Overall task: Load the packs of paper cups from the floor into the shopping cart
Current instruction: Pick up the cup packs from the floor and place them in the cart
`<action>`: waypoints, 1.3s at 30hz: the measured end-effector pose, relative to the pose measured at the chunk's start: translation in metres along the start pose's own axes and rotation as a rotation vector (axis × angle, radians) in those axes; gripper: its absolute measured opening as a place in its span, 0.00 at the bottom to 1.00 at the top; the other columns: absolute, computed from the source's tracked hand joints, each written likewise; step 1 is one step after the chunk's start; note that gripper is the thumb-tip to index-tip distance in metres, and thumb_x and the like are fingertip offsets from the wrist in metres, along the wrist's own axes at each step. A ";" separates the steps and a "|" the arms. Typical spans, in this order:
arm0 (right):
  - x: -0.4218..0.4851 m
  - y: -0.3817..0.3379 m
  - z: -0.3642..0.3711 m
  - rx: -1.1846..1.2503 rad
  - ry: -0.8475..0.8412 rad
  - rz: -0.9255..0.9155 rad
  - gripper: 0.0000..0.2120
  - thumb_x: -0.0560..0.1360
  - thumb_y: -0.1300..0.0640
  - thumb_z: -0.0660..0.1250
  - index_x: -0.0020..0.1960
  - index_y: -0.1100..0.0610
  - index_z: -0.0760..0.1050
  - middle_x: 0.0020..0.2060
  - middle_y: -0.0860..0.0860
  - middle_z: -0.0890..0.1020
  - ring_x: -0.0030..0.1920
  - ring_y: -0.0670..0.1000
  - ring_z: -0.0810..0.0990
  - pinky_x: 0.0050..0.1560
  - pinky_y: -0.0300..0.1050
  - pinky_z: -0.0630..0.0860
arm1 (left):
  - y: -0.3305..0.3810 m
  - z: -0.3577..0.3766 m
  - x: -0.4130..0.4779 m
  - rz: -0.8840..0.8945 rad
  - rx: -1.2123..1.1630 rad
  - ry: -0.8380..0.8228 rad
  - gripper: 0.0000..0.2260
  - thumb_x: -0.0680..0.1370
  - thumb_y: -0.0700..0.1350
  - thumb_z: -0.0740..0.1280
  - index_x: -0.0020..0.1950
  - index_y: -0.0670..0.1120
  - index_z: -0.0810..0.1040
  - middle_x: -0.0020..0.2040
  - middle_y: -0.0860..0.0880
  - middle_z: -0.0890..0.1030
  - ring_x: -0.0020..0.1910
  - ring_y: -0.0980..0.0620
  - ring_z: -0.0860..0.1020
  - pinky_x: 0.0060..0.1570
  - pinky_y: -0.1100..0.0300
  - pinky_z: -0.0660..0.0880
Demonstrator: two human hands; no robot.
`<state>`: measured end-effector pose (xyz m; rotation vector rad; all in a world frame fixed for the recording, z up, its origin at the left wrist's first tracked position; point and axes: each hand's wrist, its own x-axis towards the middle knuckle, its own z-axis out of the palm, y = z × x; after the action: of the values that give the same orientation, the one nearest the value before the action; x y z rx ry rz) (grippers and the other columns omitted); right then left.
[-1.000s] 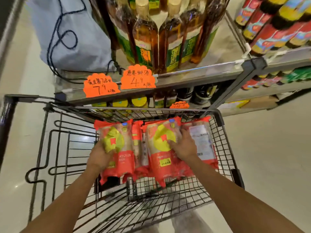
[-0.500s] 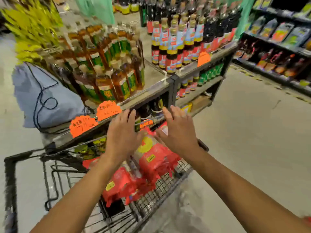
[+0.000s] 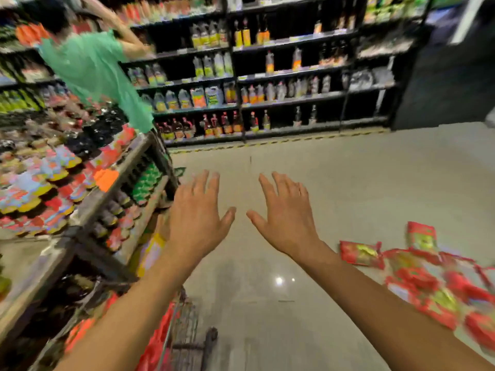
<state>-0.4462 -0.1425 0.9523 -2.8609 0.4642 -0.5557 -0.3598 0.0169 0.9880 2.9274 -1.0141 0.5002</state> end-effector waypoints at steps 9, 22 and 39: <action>-0.023 0.254 -0.054 -0.157 0.050 0.409 0.38 0.76 0.34 0.58 0.80 0.53 0.59 0.77 0.59 0.66 0.77 0.61 0.63 0.75 0.63 0.60 | 0.257 0.030 0.113 0.354 -0.154 0.034 0.36 0.79 0.63 0.61 0.81 0.47 0.57 0.81 0.43 0.63 0.78 0.40 0.63 0.77 0.42 0.61; -0.051 0.460 -0.050 -0.239 0.028 0.843 0.39 0.75 0.34 0.53 0.80 0.54 0.61 0.76 0.60 0.67 0.77 0.62 0.64 0.74 0.64 0.60 | 0.460 0.108 0.223 0.739 -0.226 -0.070 0.34 0.77 0.61 0.63 0.78 0.45 0.63 0.77 0.41 0.69 0.74 0.38 0.68 0.73 0.41 0.65; -0.037 0.731 0.210 -0.156 -0.203 1.304 0.39 0.76 0.36 0.64 0.78 0.57 0.62 0.70 0.59 0.75 0.69 0.63 0.73 0.69 0.62 0.69 | 0.662 0.490 0.403 0.946 -0.178 -0.516 0.34 0.78 0.58 0.64 0.80 0.43 0.62 0.78 0.40 0.66 0.76 0.37 0.66 0.74 0.43 0.63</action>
<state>-0.5909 -0.7857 0.5715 -2.0004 2.0642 0.0360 -0.3158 -0.8016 0.5767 2.2735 -2.3357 -0.3919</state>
